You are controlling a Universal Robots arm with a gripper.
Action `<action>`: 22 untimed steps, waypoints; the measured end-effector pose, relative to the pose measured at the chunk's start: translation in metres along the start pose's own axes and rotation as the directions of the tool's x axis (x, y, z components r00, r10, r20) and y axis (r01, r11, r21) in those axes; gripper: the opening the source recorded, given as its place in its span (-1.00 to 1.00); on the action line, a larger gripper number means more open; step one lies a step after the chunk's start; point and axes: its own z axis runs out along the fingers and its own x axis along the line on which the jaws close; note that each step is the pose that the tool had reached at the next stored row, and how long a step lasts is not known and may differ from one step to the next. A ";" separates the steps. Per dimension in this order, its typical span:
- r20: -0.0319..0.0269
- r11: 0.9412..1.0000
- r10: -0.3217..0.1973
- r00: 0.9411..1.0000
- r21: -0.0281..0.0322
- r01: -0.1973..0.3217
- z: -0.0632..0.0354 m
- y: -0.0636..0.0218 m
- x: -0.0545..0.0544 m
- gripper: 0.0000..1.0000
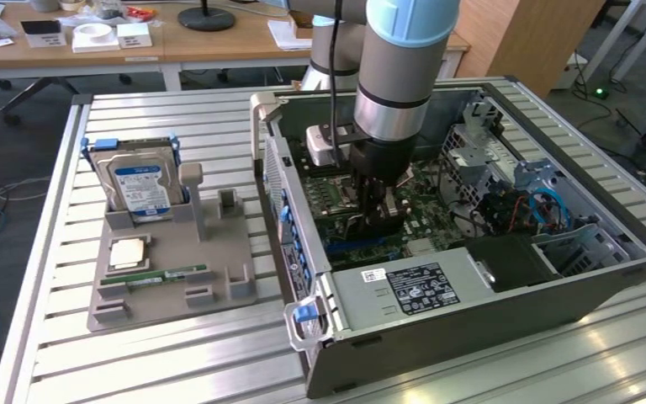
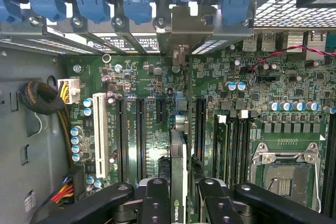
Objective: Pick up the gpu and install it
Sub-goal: 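Insert the gpu into the slot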
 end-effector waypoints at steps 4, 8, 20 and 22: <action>0.000 1.000 0.000 1.000 0.000 0.000 0.0000 0.0000 0.000 -0.48; 0.000 1.000 0.000 1.000 0.000 0.000 0.0000 0.0001 0.000 -0.48; 0.000 1.000 0.000 1.000 0.000 0.000 0.0008 0.0001 0.001 -0.48; 0.000 1.000 0.000 1.000 0.000 0.000 0.0010 0.0001 0.001 -0.48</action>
